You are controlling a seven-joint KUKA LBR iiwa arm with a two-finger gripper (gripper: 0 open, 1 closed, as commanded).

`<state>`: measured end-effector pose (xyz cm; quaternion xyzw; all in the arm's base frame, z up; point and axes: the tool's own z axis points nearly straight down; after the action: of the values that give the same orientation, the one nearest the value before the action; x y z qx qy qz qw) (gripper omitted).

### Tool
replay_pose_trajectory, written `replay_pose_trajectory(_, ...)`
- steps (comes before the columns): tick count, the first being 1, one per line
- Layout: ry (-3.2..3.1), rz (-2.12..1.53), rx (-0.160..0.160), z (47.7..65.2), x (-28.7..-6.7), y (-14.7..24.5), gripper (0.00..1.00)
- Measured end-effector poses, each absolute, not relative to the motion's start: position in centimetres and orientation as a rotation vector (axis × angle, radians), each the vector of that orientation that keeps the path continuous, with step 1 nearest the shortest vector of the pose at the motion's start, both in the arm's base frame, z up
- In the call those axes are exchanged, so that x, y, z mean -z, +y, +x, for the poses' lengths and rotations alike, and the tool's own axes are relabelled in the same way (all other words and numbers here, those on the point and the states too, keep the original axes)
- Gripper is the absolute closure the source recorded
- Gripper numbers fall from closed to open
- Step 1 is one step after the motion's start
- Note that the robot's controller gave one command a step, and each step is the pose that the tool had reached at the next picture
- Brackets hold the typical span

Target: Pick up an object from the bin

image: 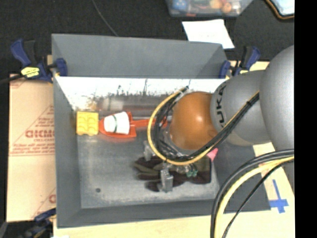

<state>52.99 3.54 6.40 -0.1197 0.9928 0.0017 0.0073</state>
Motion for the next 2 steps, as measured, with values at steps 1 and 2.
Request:
replay_pose_trajectory(1,3.111,-0.322,-0.008,53.00,-6.31,3.55,0.00)
replay_pose_trajectory(2,3.096,-0.367,-0.006,53.32,-6.79,3.53,1.00)
